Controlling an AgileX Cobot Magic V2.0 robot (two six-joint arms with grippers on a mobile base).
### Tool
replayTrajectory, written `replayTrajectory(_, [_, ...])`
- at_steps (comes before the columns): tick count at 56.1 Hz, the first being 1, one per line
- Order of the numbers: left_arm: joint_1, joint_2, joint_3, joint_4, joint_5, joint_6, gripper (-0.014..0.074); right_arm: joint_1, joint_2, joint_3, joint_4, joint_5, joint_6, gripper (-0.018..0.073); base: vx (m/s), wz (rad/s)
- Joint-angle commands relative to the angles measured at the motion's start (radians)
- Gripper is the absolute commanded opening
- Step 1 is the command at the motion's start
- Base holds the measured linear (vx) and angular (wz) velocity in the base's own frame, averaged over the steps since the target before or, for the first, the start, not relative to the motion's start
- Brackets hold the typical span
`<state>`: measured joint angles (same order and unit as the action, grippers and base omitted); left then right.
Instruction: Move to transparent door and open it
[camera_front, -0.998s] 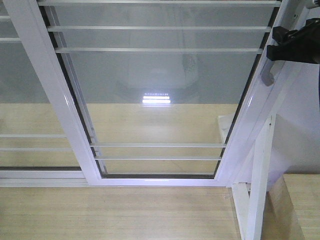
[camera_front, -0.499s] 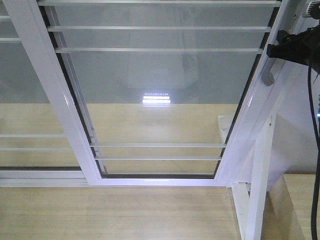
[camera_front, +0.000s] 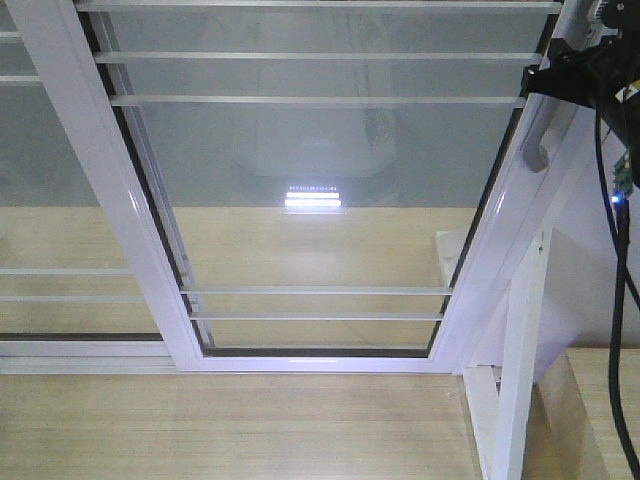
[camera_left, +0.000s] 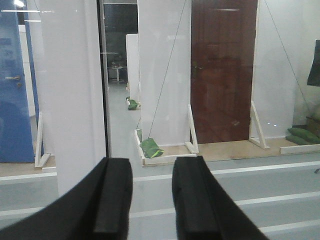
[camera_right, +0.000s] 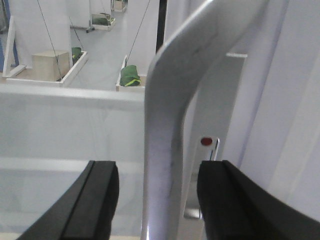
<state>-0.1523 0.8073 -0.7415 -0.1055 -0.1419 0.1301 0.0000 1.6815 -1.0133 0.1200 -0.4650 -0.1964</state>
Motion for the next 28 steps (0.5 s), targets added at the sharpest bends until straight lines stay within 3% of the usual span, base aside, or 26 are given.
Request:
replayTrajectory(1, [-0.006,-0.005,-0.038,-0.005,-0.078,-0.005,0.0363,-0.005,-0.011,-0.095,-0.002,-0.084,-0.002,0.0417,0.0,0.0])
replayTrajectory(17, [-0.006,-0.005,-0.038,-0.005,-0.078,-0.005,0.0363,-0.005,0.063,-0.227,0.012,0.012,-0.003,0.0406,0.0,0.0])
replayTrajectory(24, [-0.006,-0.005,-0.038,-0.005,-0.078,-0.005,0.0363,-0.005,0.065,-0.227,0.011,0.017,-0.003,0.0316,0.0,0.0])
replayTrajectory(28, [-0.006,-0.005,-0.038,-0.005,-0.078,-0.002,0.0363,-0.002,0.065,-0.227,0.005,0.027,-0.003,0.0212,0.0,0.0])
